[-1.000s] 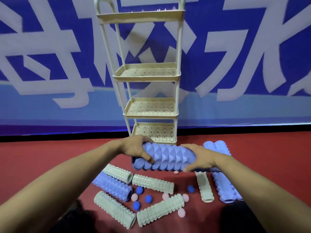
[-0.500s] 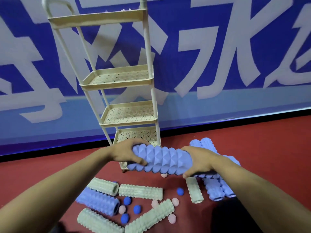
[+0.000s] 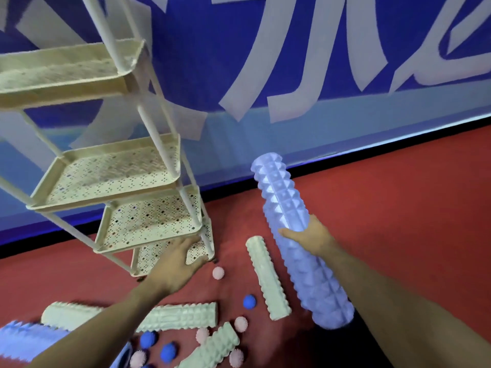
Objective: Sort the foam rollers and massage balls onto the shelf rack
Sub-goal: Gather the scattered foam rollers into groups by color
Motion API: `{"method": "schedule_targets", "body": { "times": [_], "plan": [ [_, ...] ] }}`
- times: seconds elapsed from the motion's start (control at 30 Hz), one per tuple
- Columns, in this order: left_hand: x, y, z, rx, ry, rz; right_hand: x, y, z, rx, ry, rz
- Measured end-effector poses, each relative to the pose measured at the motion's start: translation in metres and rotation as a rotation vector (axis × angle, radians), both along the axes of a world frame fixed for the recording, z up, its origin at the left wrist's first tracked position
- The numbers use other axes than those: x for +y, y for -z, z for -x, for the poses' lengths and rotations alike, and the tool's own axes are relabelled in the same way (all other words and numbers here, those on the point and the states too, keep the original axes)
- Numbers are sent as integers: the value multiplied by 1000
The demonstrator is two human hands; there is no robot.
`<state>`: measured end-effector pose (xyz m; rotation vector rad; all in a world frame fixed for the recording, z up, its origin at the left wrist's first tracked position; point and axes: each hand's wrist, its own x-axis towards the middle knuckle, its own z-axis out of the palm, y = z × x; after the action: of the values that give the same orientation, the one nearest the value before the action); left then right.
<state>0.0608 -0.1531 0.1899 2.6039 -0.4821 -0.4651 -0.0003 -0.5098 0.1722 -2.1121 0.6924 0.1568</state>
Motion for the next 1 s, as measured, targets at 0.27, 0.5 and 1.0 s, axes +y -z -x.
{"method": "schedule_targets", "body": {
  "times": [0.27, 0.5, 1.0],
  "plan": [
    [-17, 118, -24, 154, -175, -38, -76, 99, -72, 293, 95, 39],
    [-12, 194, -19, 263, -262, -45, -97, 180, -98, 371, 113, 149],
    [10, 217, -7, 268, -347, -34, -58, 190, -78, 281, 29, 469]
  ]
}}
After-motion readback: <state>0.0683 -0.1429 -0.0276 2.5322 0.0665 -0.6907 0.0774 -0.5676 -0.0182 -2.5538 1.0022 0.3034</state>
